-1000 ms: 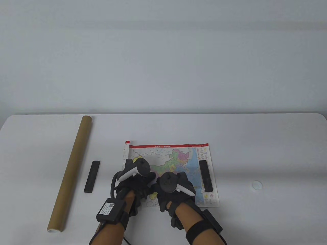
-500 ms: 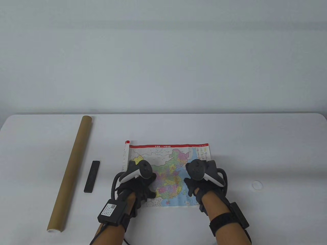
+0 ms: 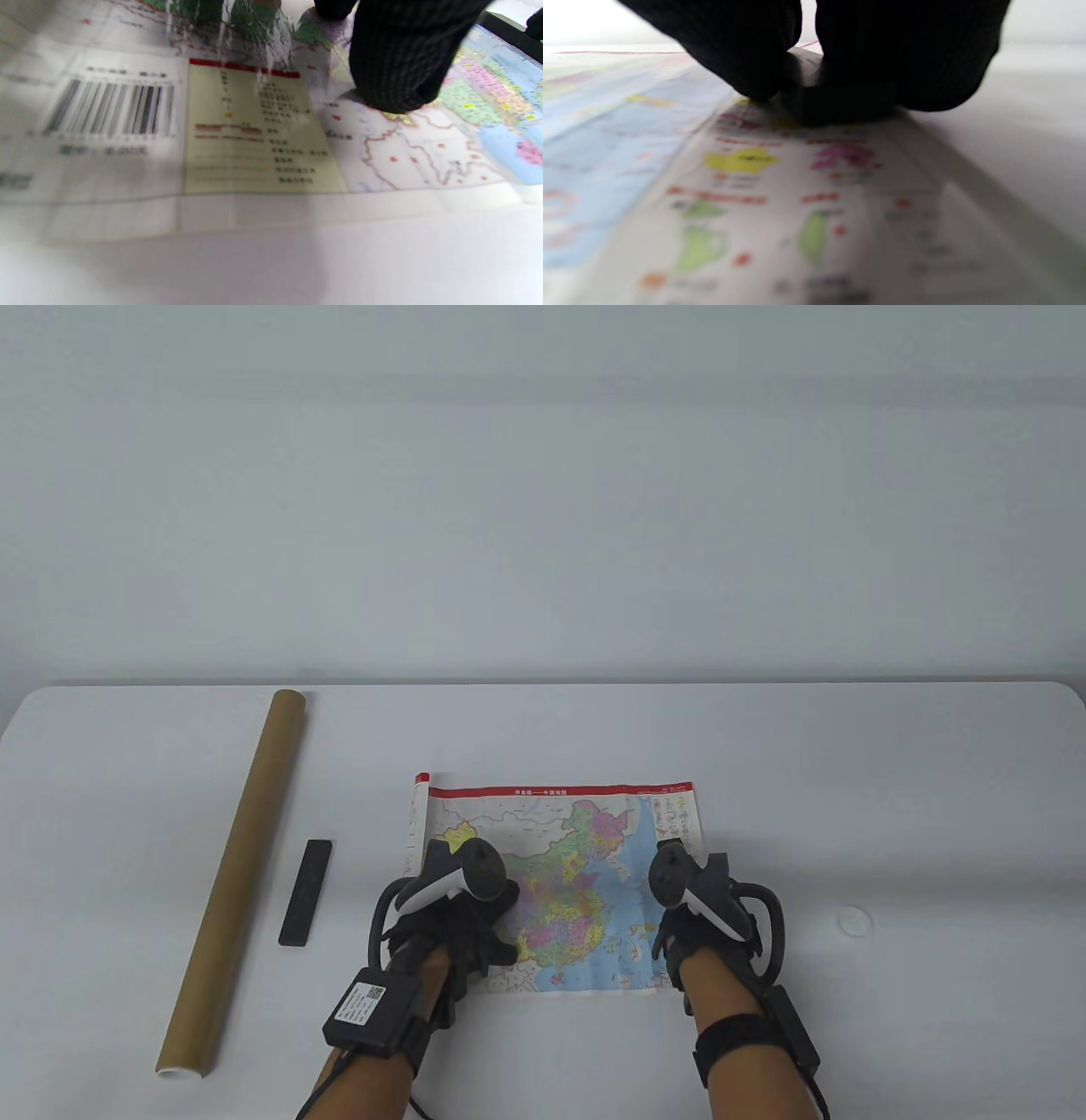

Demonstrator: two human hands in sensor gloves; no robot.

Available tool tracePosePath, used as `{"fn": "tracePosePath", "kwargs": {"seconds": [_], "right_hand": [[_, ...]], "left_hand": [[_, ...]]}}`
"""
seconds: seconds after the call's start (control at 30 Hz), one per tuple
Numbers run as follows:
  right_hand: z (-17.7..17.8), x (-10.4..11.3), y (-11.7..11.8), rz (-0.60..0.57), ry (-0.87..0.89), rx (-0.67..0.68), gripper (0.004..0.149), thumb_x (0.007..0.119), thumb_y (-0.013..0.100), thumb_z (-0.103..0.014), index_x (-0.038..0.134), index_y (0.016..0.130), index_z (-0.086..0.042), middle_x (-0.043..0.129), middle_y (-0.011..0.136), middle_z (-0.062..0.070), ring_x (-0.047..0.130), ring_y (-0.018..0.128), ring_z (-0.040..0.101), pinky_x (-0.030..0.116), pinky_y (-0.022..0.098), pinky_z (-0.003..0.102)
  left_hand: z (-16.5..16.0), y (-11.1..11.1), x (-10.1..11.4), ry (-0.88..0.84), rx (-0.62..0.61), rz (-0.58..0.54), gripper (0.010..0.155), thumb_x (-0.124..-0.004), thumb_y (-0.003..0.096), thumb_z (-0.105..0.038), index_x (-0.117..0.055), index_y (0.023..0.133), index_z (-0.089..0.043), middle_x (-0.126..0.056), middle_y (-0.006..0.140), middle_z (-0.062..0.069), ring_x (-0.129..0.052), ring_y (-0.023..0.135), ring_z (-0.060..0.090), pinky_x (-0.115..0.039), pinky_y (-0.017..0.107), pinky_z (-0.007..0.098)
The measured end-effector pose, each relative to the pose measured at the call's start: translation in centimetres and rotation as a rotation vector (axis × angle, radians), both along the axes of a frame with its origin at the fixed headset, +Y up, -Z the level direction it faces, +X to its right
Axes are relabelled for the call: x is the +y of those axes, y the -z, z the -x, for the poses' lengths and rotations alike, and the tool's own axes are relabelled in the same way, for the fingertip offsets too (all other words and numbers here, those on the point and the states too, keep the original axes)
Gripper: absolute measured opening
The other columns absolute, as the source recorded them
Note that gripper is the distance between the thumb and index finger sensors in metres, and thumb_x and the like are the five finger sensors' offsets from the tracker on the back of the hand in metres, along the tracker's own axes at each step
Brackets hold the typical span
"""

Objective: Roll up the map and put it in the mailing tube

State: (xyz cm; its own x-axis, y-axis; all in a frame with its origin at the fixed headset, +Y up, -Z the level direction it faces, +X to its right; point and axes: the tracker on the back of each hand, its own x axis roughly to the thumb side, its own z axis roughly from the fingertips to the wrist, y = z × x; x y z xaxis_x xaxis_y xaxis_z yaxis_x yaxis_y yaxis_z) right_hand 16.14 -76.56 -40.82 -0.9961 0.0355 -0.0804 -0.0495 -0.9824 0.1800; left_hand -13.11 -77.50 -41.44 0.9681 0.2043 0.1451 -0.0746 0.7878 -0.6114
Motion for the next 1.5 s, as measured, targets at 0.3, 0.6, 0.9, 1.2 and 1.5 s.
{"fn": "tracePosePath", "kwargs": {"seconds": [0.3, 0.6, 0.9, 1.2, 1.5], "right_hand": [[-5.5, 3.1, 0.3, -0.044, 0.078, -0.137, 0.064, 0.083, 0.053, -0.025, 0.057, 0.110, -0.012, 0.067, 0.095, 0.031, 0.085, 0.068, 0.048, 0.085, 0.041, 0.049], [-9.5, 2.0, 0.3, 0.037, 0.021, -0.241, 0.063, 0.082, 0.054, -0.025, 0.056, 0.110, -0.012, 0.065, 0.097, 0.031, 0.084, 0.070, 0.049, 0.084, 0.042, 0.048], [-9.1, 1.0, 0.5, 0.093, -0.003, -0.232, 0.061, 0.082, 0.054, -0.024, 0.058, 0.109, -0.011, 0.067, 0.096, 0.032, 0.085, 0.069, 0.049, 0.083, 0.043, 0.046], [-8.9, 0.9, 0.6, 0.140, -0.017, -0.232, 0.063, 0.083, 0.053, -0.023, 0.057, 0.109, -0.010, 0.065, 0.099, 0.031, 0.084, 0.071, 0.050, 0.082, 0.042, 0.044], [-8.2, 3.9, 0.3, 0.053, 0.063, -0.182, 0.064, 0.082, 0.054, -0.026, 0.056, 0.110, -0.008, 0.059, 0.102, 0.031, 0.081, 0.073, 0.051, 0.080, 0.044, 0.046]], "left_hand": [[0.0, 0.0, 0.0, 0.011, -0.002, 0.017, 0.079, -0.085, 0.0409, -0.061, -0.039, 0.105, -0.051, -0.020, 0.117, -0.004, -0.022, 0.112, 0.035, -0.037, 0.080, 0.057], [0.0, -0.1, 0.0, 0.014, -0.002, 0.023, 0.079, -0.083, 0.0413, -0.062, -0.037, 0.105, -0.051, -0.018, 0.117, -0.005, -0.021, 0.111, 0.034, -0.036, 0.081, 0.056], [0.0, 0.0, 0.1, 0.033, 0.004, 0.024, 0.079, -0.084, 0.0405, -0.063, -0.038, 0.104, -0.053, -0.020, 0.117, -0.007, -0.021, 0.113, 0.033, -0.038, 0.082, 0.055], [-0.2, 0.0, 0.2, 0.054, 0.001, 0.028, 0.079, -0.084, 0.0405, -0.063, -0.038, 0.104, -0.053, -0.020, 0.117, -0.007, -0.022, 0.113, 0.033, -0.039, 0.082, 0.055], [-1.2, -0.1, 0.8, 0.126, -0.015, 0.000, 0.076, -0.083, 0.0417, -0.062, -0.041, 0.104, -0.053, -0.027, 0.116, -0.004, -0.035, 0.107, 0.038, -0.046, 0.082, 0.054]]}}
